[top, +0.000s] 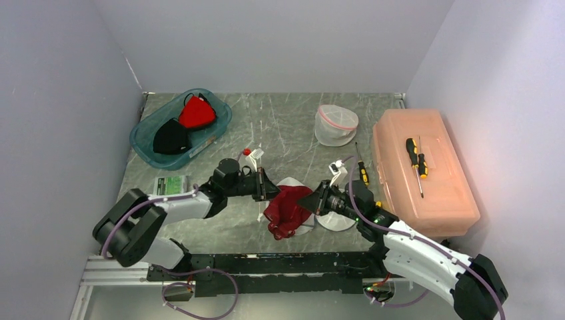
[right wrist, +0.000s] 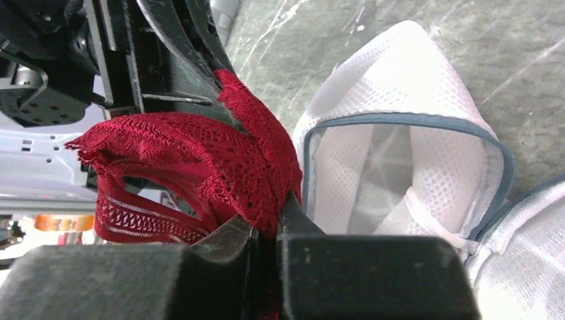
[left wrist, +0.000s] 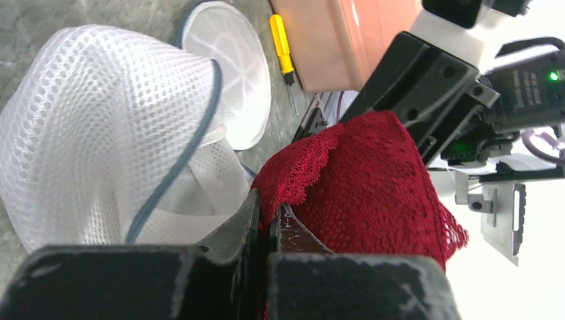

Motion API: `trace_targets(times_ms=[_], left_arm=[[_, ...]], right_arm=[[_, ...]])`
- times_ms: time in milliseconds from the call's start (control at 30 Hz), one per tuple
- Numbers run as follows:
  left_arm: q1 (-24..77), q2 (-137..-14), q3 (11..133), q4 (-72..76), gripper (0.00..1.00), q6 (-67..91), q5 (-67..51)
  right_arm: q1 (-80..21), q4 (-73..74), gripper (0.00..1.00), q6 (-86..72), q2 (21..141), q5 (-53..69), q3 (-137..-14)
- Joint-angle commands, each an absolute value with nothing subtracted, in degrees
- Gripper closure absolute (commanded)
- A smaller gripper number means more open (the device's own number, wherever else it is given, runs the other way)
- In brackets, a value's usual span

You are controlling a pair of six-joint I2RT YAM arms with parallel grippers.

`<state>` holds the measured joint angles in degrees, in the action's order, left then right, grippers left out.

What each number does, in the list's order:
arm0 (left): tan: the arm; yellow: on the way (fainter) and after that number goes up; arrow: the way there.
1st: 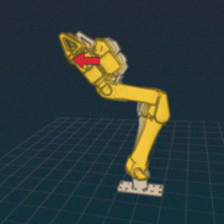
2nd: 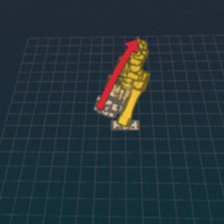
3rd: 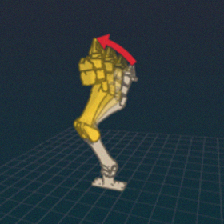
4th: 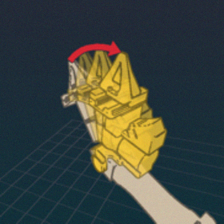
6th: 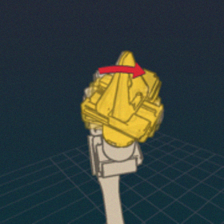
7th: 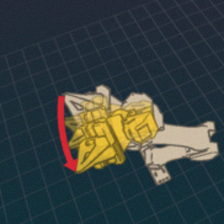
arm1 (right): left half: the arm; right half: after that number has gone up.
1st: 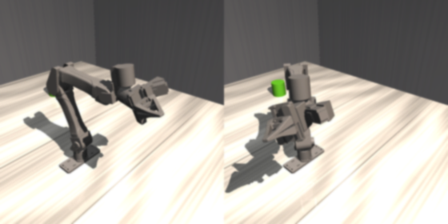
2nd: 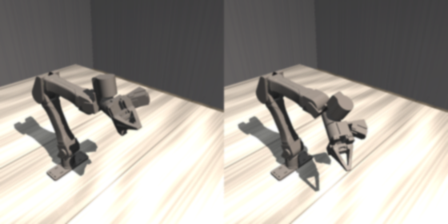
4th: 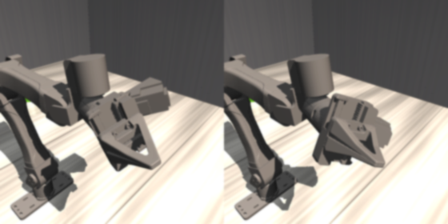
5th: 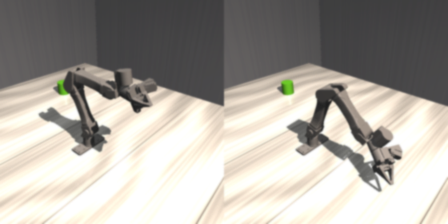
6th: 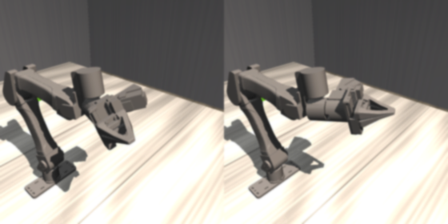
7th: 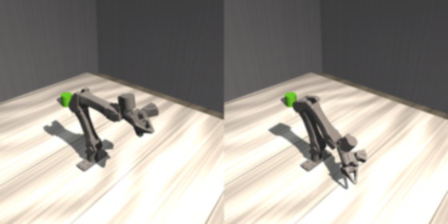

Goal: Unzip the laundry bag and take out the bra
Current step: Pick up the bra from the laundry bag.

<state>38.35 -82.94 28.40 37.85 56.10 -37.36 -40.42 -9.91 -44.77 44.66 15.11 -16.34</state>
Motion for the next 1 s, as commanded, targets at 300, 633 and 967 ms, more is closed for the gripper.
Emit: trace_targets(times_ms=[300,633,967], left_arm=[[37.0,-54.9,30.6,11.0,0.11,50.5,-25.2],[38.8,-49.0,41.7,-3.8,0.06,33.4,-24.6],[41.8,-60.3,54.4,-15.7,0.06,19.6,-35.0]], right_arm=[[-39.1,-2.7,1.00,-35.2,39.0,16.8,-23.9],[-38.9,-0.9,1.00,-33.1,43.2,22.8,-29.1],[-39.0,5.3,1.00,-27.9,46.6,29.7,-36.2]])
